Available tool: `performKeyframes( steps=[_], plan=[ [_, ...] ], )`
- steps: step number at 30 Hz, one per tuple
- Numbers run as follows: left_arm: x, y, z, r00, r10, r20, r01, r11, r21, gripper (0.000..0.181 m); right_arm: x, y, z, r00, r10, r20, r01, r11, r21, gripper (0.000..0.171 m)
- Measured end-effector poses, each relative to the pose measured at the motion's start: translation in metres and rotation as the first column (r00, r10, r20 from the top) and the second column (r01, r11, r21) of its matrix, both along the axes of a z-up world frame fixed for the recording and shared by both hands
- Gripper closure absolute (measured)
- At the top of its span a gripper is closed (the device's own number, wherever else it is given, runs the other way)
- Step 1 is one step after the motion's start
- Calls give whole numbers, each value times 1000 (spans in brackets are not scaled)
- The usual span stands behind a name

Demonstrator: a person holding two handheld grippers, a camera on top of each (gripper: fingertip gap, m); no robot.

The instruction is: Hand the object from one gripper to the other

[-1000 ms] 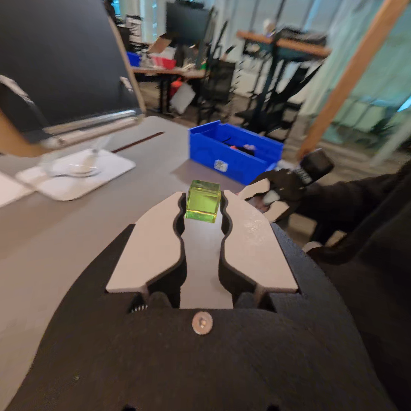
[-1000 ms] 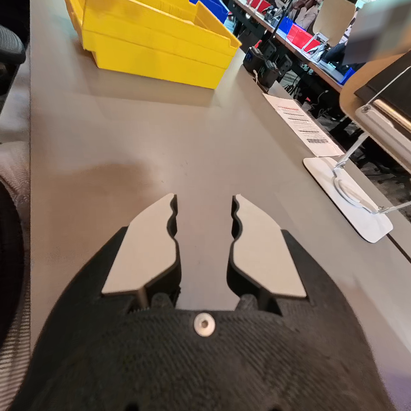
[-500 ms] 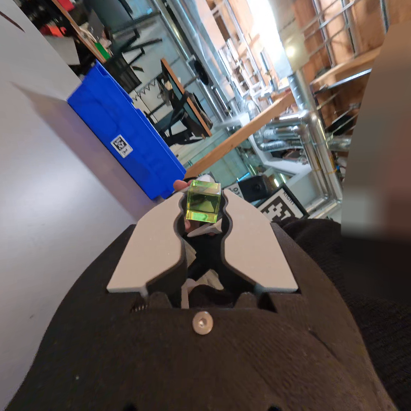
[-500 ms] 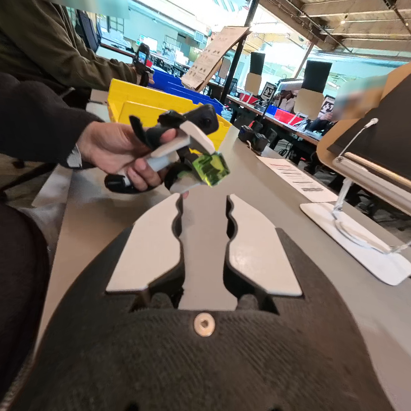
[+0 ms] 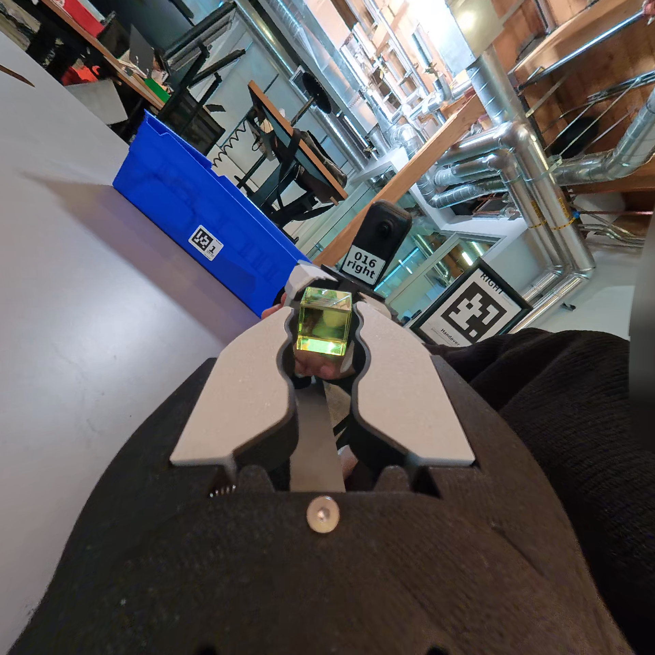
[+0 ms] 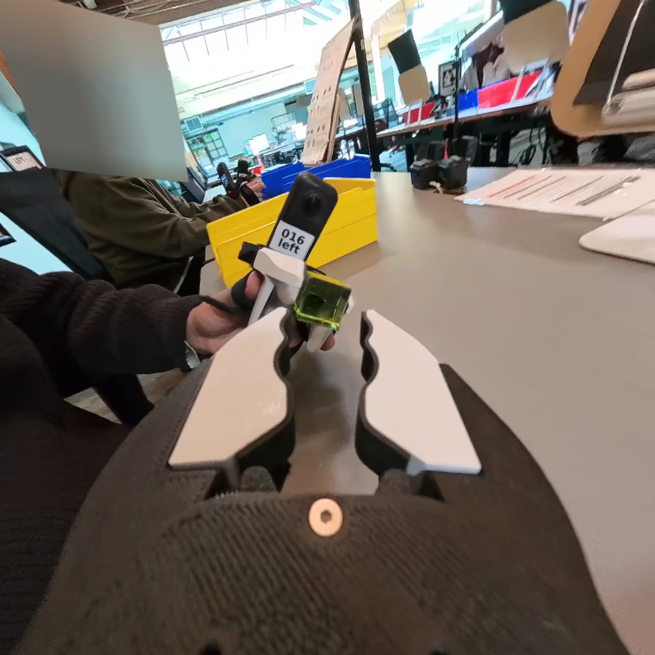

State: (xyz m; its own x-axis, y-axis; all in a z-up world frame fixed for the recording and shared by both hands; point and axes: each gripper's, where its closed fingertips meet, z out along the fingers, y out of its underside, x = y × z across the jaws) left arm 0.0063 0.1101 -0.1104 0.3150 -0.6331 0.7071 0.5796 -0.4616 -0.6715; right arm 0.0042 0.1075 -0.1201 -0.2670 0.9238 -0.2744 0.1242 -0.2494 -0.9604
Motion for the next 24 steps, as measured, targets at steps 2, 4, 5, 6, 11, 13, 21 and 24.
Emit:
performKeyframes(
  steps=[2,4,5,6,11,13,21,24],
  plan=[
    [3,-1,-2,1000,6,-28,-6,1000,4,152,0,0,-5,1000,10,29,-9,999,-40,135],
    [5,0,-3,998,18,-60,-17,1000,10,152,3,1,-6,999,16,30,-15,998,-63,136],
    [5,0,-5,997,23,-76,-23,1000,10,152,4,1,-6,999,23,29,-20,997,-78,137],
    [6,0,-7,996,25,-89,-24,1000,7,152,4,0,-7,999,31,31,-28,995,-96,137],
    [12,-2,-15,995,18,-94,-20,1000,-20,151,-1,-7,-15,995,67,76,-59,993,-104,139],
    [13,-2,-17,995,23,-101,-26,999,-25,151,-3,-10,-20,992,76,102,-65,992,-106,143],
    [3,0,-15,997,58,-54,-60,998,-30,138,-3,-6,-21,989,92,119,-69,979,-191,144],
    [-8,4,-15,991,119,-54,-121,992,-28,122,-1,1,-18,990,90,104,-61,964,-259,144]
  ],
)
